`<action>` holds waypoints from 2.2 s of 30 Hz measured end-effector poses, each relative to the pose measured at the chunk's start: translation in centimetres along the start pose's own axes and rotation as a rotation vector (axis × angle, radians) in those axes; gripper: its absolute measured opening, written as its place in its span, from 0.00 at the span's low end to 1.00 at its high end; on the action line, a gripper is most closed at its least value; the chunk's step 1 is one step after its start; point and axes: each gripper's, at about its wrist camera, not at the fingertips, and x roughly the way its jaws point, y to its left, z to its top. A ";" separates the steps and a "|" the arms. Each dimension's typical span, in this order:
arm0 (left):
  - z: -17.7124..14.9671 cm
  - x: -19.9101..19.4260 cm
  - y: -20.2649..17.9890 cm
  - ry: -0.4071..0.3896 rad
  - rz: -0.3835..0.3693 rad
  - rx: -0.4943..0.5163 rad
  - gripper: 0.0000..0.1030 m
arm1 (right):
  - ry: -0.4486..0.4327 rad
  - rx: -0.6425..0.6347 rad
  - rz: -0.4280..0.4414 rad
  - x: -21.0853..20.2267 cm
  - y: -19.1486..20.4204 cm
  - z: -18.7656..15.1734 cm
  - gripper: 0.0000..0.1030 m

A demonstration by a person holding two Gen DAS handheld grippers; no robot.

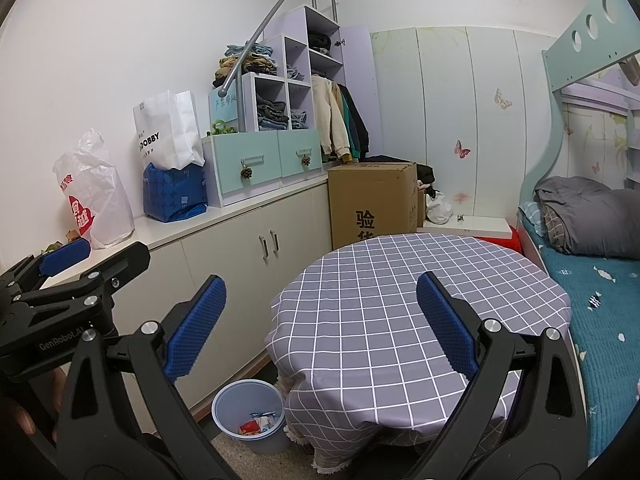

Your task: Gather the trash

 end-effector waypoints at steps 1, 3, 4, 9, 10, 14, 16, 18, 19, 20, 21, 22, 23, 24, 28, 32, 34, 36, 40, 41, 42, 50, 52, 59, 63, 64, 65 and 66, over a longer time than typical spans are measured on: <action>0.0 0.0 0.0 0.001 -0.001 0.000 0.91 | -0.001 0.000 0.000 0.0 0.0 0.0 0.91; -0.1 -0.1 0.1 0.001 -0.001 -0.001 0.91 | -0.001 -0.001 -0.001 0.0 0.0 0.0 0.91; 0.0 0.0 0.1 0.001 -0.001 0.000 0.91 | -0.001 0.000 0.000 0.0 0.0 0.1 0.91; 0.0 0.0 0.1 0.002 -0.001 0.001 0.91 | 0.000 0.000 0.001 0.0 -0.1 0.1 0.91; 0.0 0.0 0.1 0.002 -0.001 0.001 0.91 | 0.000 0.000 0.001 0.0 -0.1 0.1 0.91; 0.0 0.0 0.3 0.003 -0.001 0.003 0.91 | 0.002 0.000 0.002 0.0 -0.2 0.0 0.91; 0.0 0.1 0.3 0.003 -0.002 0.003 0.91 | 0.004 0.000 0.002 0.1 -0.2 -0.3 0.91; 0.0 0.1 0.5 0.004 -0.002 0.004 0.91 | 0.006 0.000 0.002 0.1 -0.1 -0.5 0.91; 0.0 0.1 0.5 0.004 -0.002 0.004 0.91 | 0.007 0.001 0.003 0.1 -0.2 -0.6 0.91; 0.0 0.1 0.5 0.004 -0.002 0.005 0.91 | 0.008 0.001 0.003 0.1 -0.2 -0.8 0.91; 0.0 0.1 0.5 0.005 -0.002 0.005 0.91 | 0.010 0.001 0.004 0.2 -0.2 -0.9 0.91; 0.1 0.1 0.5 0.005 -0.002 0.004 0.91 | 0.011 0.001 0.004 0.1 -0.3 -1.0 0.91; 0.1 0.1 0.5 0.004 -0.002 0.004 0.91 | 0.012 0.001 0.004 0.1 -0.3 -1.0 0.91; 0.1 0.1 0.5 0.005 -0.003 0.005 0.91 | 0.013 0.002 0.005 0.1 -0.4 -1.1 0.91; 0.0 0.1 0.8 0.009 -0.005 0.005 0.91 | 0.014 0.002 0.005 0.1 -0.5 -1.1 0.91; 0.0 0.1 1.0 0.011 -0.006 0.006 0.91 | 0.016 0.001 0.004 0.2 -0.5 -1.0 0.91; -0.2 0.1 1.2 0.012 -0.006 0.007 0.91 | 0.016 0.001 0.005 0.3 -0.5 -0.9 0.91; -0.1 0.1 1.2 0.013 -0.006 0.007 0.91 | 0.017 0.001 0.006 0.2 -0.6 -1.0 0.91; -0.3 0.2 1.4 0.016 -0.008 0.010 0.91 | 0.020 0.001 0.007 0.2 -0.6 -1.1 0.91; -0.5 0.1 1.6 0.016 -0.008 0.011 0.91 | 0.021 0.002 0.007 0.2 -0.7 -1.3 0.91; -0.4 0.2 1.5 0.016 -0.008 0.011 0.91 | 0.022 0.002 0.008 0.2 -0.8 -1.4 0.91; -0.6 0.5 1.8 0.022 -0.012 0.015 0.91 | 0.031 0.005 0.011 0.3 -1.0 -1.3 0.91; -0.7 0.5 1.9 0.023 -0.012 0.016 0.91 | 0.031 0.006 0.012 0.3 -1.0 -1.3 0.91; -0.7 0.5 2.0 0.025 -0.013 0.018 0.91 | 0.034 0.008 0.015 0.2 -1.0 -1.3 0.91; -0.8 0.5 2.2 0.026 -0.013 0.019 0.91 | 0.036 0.009 0.015 0.4 -1.0 -1.3 0.92; -0.6 0.6 2.1 0.026 -0.013 0.019 0.91 | 0.037 0.009 0.015 0.3 -1.0 -1.4 0.92; -0.7 0.5 2.1 0.026 -0.012 0.019 0.91 | 0.037 0.009 0.015 0.3 -1.0 -1.4 0.92; -0.8 0.6 2.1 0.027 -0.012 0.020 0.91 | 0.037 0.010 0.016 0.4 -1.0 -1.4 0.92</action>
